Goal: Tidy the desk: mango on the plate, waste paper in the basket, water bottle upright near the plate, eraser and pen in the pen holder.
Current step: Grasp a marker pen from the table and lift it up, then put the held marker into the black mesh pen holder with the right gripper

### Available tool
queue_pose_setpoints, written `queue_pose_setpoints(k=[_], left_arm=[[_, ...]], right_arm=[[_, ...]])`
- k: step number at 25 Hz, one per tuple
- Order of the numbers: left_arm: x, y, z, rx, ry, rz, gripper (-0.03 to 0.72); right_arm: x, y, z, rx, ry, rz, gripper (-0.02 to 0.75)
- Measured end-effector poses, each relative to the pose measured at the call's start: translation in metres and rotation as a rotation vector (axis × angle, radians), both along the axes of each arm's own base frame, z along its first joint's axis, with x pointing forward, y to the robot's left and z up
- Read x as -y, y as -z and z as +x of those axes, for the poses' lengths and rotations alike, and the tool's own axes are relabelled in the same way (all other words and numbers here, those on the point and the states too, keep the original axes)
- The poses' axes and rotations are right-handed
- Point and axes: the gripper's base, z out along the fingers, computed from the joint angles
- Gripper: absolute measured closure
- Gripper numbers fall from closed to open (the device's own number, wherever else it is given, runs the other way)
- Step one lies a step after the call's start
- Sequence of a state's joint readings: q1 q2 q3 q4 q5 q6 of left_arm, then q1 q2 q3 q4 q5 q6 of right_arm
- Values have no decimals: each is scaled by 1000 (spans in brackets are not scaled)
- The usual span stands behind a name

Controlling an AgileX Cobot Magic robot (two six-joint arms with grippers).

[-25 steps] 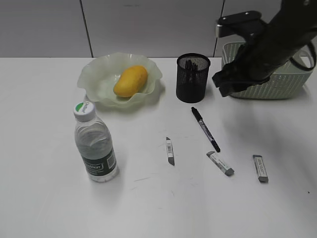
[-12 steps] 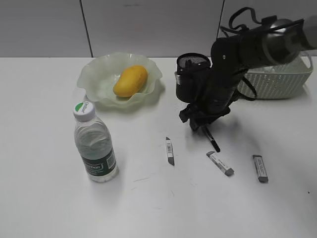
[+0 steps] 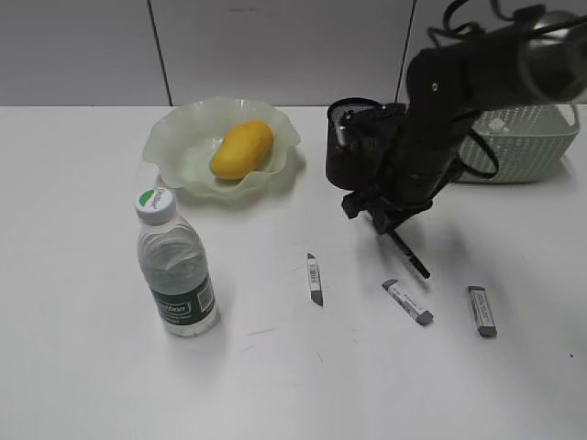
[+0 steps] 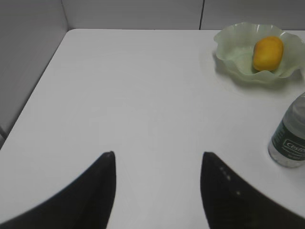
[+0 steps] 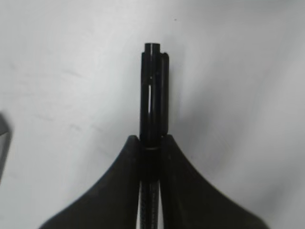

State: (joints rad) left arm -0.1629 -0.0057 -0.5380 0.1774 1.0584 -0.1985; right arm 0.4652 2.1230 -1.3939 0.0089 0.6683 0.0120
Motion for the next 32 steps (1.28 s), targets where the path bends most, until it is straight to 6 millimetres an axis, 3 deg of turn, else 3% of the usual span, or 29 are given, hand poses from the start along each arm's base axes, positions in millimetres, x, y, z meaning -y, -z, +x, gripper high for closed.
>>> queue_pose_setpoints(k=[2,5,8,11,13,18,24,26,30,32], left_arm=[[0,0,0,0,0,0,265],[0,0,0,0,0,0,265],[0,0,0,0,0,0,265],[0,0,0,0,0,0,268],[0,0,0,0,0,0,272],[0,0,0,0,0,0,274],[0,0,0,0,0,0,294],[0,0,0,0,0,0,303],[0,0,0,0,0,0,314],[0,0,0,0,0,0,315]], right_arm=[[8,-24,-14,61,7,31,647],[22,-73,-36,314,16,157,647],[27,-117,-43,821,-25,370,647],[21,-142,-31,1260,-90,486,647],[17,-135,-10,1348,-41,490,647],[12,-74,36,1281,83,435,647],[11,-22,47,1178,100,384,628],[12,-15,47,1142,115,374,543],[14,-17,47,1134,157,378,302],[17,-31,42,1125,165,384,259]])
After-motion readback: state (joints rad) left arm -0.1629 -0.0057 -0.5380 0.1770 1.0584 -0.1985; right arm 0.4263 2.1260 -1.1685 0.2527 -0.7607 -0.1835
